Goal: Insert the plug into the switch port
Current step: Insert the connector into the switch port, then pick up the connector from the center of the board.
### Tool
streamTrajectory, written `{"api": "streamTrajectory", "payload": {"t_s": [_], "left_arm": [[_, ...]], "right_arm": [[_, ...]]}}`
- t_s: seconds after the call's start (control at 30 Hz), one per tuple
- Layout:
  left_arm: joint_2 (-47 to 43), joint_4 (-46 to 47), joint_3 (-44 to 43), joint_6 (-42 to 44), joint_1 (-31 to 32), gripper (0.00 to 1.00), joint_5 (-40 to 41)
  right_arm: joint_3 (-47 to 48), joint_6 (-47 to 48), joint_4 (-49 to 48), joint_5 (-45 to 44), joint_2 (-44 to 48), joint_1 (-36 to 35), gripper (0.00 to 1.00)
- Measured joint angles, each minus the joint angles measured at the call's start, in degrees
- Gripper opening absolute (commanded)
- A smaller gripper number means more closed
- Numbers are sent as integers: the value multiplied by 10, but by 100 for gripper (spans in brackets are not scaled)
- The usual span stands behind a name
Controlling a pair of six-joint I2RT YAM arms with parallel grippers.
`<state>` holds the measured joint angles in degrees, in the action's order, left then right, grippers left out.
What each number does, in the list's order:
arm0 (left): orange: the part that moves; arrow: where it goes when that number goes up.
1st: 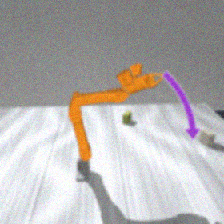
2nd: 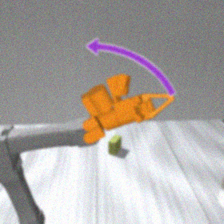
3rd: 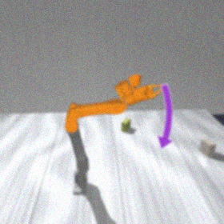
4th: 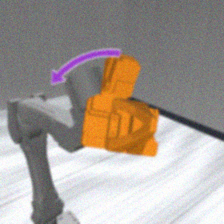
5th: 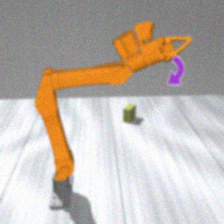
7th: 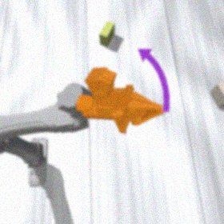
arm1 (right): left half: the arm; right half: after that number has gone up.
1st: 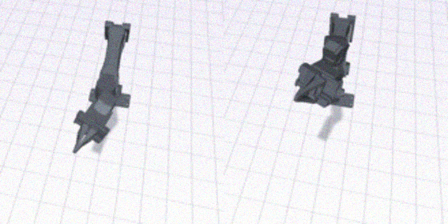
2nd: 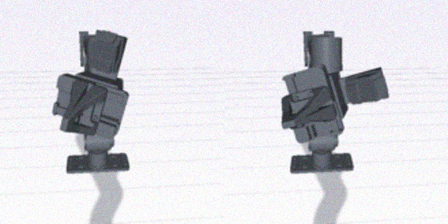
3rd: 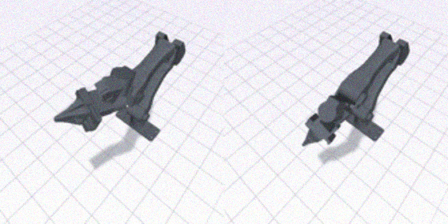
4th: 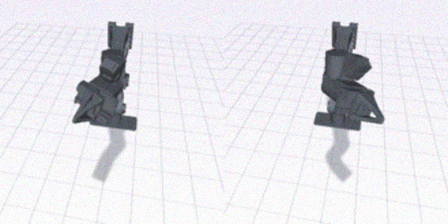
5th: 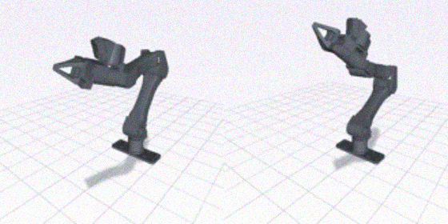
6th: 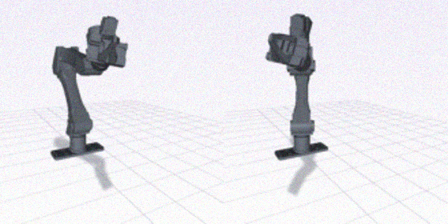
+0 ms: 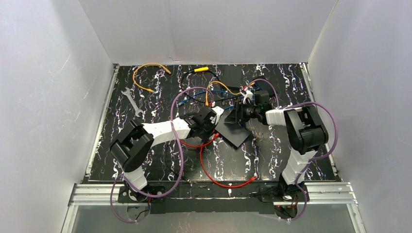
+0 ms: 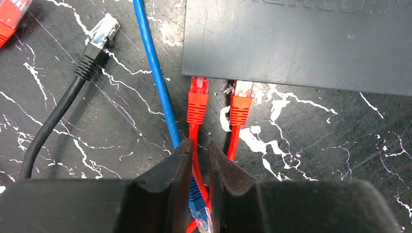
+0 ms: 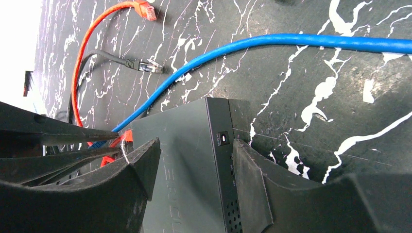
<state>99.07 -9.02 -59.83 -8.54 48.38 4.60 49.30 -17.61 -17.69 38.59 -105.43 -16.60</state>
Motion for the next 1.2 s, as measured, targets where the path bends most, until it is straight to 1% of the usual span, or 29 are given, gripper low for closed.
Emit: {"api": "streamTrajectory", "payload": {"t_s": [0.27,0.33,0.47,0.77,1.07,1.2], "left_arm": [[23,4,1,-1,-2,16,-1],[26,10,1,-1,-3,12,0],[28,17,1,0,-3,0,-3],[38,-7,-20,15,-5,0,-19],[82,-108,-105,43,-7,0,-27],[87,-125,-118,45,-10,0,-40]], "right_arm": [[2,-2,-9,20,-9,2,66],[4,-3,-11,26,-13,2,66],[7,-2,-16,35,-18,2,66],[9,1,-31,44,-26,-3,63],[12,40,-41,29,-27,-22,63],[16,51,-34,26,-26,-23,64]]}}
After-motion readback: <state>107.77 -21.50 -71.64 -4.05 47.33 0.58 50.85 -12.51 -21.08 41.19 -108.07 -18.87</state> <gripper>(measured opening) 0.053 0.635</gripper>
